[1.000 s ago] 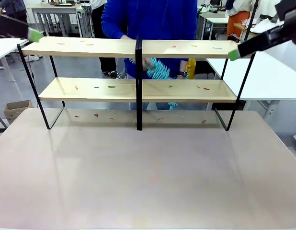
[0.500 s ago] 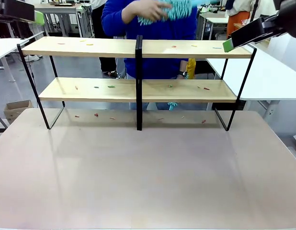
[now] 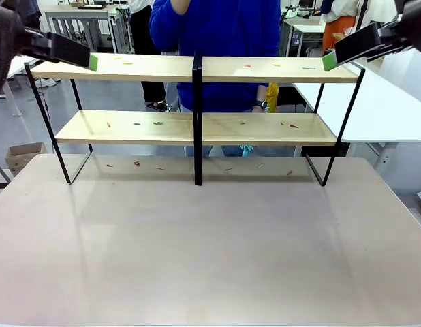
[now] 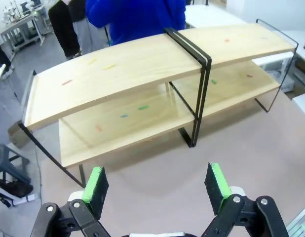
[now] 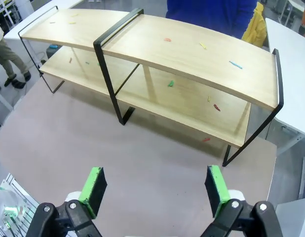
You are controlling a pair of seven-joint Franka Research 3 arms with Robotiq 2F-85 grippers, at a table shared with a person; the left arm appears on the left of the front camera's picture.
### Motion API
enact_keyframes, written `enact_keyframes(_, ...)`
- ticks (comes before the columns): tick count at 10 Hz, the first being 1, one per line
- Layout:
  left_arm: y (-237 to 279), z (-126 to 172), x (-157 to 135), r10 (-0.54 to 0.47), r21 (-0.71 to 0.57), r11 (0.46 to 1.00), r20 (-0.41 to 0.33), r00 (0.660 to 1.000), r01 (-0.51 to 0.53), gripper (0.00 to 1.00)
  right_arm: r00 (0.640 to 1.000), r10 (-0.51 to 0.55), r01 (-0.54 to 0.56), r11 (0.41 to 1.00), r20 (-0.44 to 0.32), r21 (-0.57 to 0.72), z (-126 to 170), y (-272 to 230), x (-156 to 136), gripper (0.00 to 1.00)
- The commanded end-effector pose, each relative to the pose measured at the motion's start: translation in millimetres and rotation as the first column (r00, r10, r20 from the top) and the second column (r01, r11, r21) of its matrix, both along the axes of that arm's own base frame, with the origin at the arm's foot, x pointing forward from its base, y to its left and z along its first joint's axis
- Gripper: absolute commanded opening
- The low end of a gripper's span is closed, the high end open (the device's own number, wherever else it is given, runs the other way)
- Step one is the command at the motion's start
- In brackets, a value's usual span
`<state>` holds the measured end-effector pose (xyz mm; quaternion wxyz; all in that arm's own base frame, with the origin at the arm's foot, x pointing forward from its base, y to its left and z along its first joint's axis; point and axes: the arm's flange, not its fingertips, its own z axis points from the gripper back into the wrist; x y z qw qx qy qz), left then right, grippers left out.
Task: Clean the shelves.
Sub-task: Pick up the Duster when the human hands it over.
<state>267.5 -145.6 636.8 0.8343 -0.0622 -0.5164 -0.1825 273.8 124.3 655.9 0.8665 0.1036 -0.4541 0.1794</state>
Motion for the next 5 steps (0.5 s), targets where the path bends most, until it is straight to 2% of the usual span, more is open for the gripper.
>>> enact_keyframes(1,0.4,-8.6,-4.1,0.012,0.003,1.000,-0.001,1.000,-0.012,1.00,1.000,-0.019,0.018,1.000,0.020,0.023,-4.9,-3.0,5.0,1.00)
enact_keyframes(3,-0.7,-15.8,0.3,0.016,0.021,1.000,-0.039,0.999,-0.016,1.00,1.000,-0.022,0.022,0.999,0.016,0.036,-5.6,-6.7,7.7,1.00)
enact_keyframes(5,-0.3,-17.4,2.1,0.012,0.020,1.000,-0.045,0.999,-0.011,1.00,1.000,-0.026,0.026,0.999,0.007,0.030,-7.6,-7.0,10.2,1.00)
